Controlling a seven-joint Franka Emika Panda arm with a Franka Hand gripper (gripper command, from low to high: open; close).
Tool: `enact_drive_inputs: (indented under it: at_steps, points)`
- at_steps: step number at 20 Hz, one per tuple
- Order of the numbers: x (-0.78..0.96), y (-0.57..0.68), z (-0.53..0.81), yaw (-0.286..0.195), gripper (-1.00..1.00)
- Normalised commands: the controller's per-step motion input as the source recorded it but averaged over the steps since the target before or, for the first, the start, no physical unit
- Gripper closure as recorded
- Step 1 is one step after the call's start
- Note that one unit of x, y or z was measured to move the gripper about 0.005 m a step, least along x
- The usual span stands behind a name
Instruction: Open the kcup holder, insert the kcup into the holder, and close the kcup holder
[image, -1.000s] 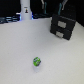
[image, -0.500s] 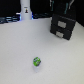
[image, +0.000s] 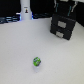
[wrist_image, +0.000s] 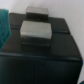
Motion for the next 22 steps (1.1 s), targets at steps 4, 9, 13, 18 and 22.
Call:
enact_drive_inputs:
  at_steps: [4, 9, 13, 18, 22]
  points:
    - [-0.08, 0.42, -0.36, -0.106, -1.0]
    - [-0.05, 0.25, -0.4, -0.08, -1.0]
    - [-0.14, 0.15, -0.41, -0.052, -1.0]
    - [-0.27, 0.08, -0.37, -0.031, -1.0]
    - [-0.39, 0.03, -0.36, -0.017, -1.0]
